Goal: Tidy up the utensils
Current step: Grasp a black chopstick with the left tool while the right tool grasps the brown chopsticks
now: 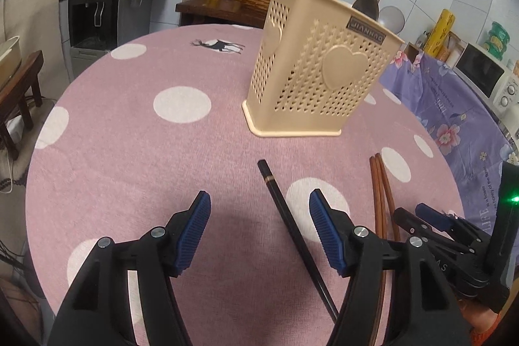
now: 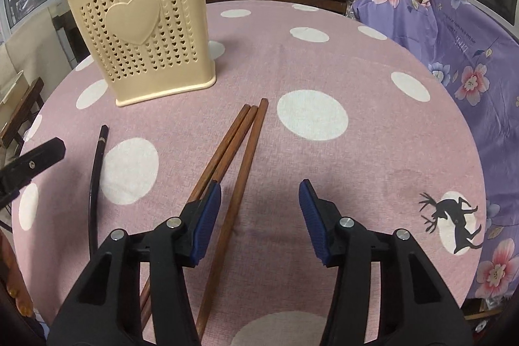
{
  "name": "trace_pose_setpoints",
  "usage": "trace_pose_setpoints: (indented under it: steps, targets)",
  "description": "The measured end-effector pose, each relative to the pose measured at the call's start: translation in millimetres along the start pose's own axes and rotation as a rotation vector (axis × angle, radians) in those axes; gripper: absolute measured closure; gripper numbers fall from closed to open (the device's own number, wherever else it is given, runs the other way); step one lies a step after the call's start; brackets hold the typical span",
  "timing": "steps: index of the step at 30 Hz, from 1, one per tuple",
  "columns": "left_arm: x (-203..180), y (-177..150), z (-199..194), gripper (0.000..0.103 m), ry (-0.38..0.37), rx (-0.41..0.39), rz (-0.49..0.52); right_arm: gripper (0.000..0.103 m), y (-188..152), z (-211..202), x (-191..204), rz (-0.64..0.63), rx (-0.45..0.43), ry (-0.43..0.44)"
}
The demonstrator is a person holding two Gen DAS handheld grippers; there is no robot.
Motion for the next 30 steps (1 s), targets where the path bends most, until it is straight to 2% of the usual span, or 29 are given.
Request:
trace_pose_setpoints:
  steps: [4,12,17,24,30]
  targets:
    - [-2.2,-7.7,3.4,0.040,0.004,0.019,0.008,0.063,-4.1,4.1,2.8,0.001,0.014,0.010]
    - [-8.4,-16.7,13.2,0.040,0.020,0.051,0.042,0.063,6.2,16.3,-1.7,-0.002,0.009,0.009]
    - [-11.8,-20.5,21.9,0.049,0.042,0.063,0.064,0.067,18.6,30.8,-4.2,-0.007,0.019,0.005]
    - [-20.3,-17.3,32.8,0.052,0.065,0.065,0.097,0.072,29.5,43.9,-5.2,0.008,0.015,-0.010]
    - [-24.4,-12.2,43.6,0.068,0.089,0.056,0.129,0.081,35.3,50.7,-6.1,0.024,0.001,-0.027]
Point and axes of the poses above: each gripper's, at about its wrist camera, not at the fingertips, and z roughly the way its jaws point, x to its left, y to its top, the point moved 8 cm from there along z, roughly the way its jaws point, and after that the axes turned 13 degrees about -x, right-handed, at the moved point
